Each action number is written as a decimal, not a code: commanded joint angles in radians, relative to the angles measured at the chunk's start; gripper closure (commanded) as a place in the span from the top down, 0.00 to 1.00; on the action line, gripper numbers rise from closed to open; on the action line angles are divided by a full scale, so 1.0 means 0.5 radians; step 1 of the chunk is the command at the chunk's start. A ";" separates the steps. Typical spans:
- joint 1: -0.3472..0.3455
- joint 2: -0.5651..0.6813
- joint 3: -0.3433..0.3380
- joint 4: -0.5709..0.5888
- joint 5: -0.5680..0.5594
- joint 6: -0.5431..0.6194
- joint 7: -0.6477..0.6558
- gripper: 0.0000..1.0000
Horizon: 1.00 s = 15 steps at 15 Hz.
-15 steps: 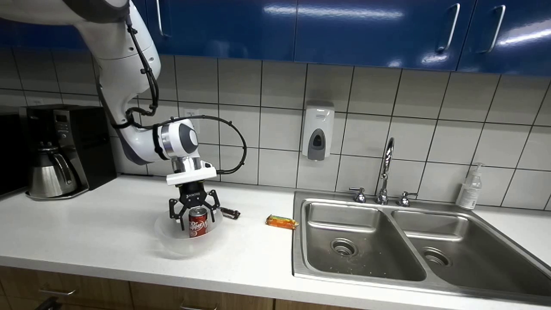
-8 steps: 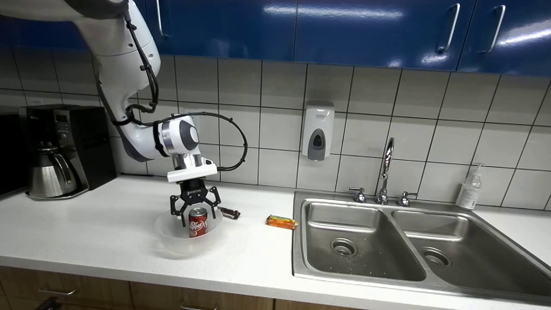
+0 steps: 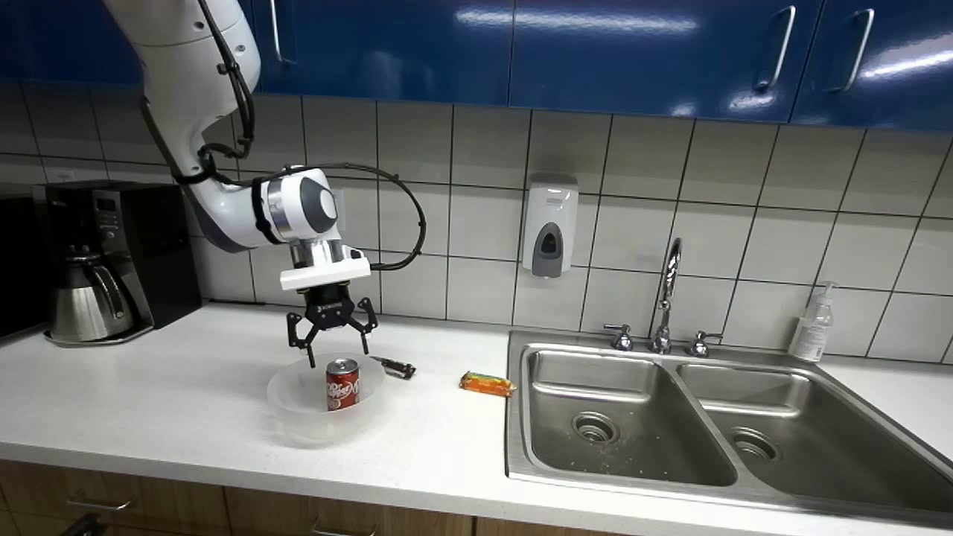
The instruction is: Pick up the brown dr pepper can and place it in the clear bowl
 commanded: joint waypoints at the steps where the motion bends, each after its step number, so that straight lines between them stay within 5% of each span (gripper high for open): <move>1: -0.074 -0.269 0.073 -0.268 0.078 0.091 -0.054 1.00; 15: -0.035 -1.206 0.053 -1.150 0.485 0.125 0.078 1.00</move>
